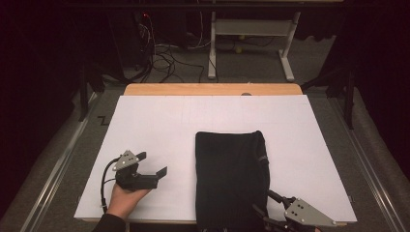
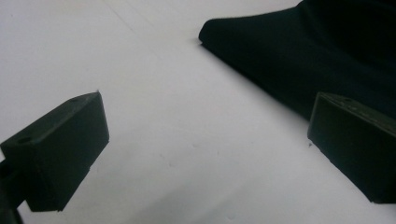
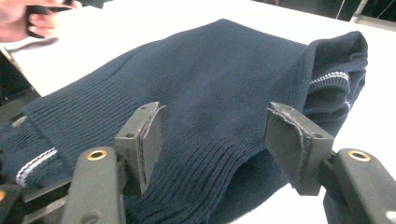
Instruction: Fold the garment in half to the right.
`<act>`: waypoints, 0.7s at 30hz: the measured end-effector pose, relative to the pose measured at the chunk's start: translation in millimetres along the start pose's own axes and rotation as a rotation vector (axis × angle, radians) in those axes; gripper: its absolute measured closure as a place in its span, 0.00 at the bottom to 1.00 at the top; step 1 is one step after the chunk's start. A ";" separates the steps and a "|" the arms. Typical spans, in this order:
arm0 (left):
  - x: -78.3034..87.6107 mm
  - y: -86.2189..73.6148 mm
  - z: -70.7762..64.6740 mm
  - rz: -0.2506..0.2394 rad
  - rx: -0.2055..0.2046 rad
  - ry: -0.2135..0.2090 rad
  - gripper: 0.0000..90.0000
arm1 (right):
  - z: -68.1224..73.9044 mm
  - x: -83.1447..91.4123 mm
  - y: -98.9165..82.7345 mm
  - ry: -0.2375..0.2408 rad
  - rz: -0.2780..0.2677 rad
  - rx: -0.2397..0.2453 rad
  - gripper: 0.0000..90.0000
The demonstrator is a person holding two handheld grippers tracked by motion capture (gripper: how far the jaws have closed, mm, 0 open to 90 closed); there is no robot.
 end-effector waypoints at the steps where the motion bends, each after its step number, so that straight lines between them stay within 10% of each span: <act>1: 3.1 -0.5 -1.2 -0.004 -0.014 0.001 0.00 | -0.6 -1.7 1.4 0.000 0.001 0.000 0.42; 13: 11.0 -0.2 -0.6 -0.056 -0.015 0.030 0.00 | -19.7 -53.2 51.3 -0.012 0.034 0.038 0.60; 21: 10.7 -2.4 0.6 -0.054 -0.016 0.045 0.00 | -29.4 -99.6 85.3 -0.056 0.103 0.067 0.96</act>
Point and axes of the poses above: each handheld gripper's, and its own axes: x roughly backward along the jaws, y roughly out of its top, z roughly to its left, the point moved 3 cm from there along -x, roughly forward along the jaws, and after that the axes turned 11 degrees about -x, right-handed, at the moved point
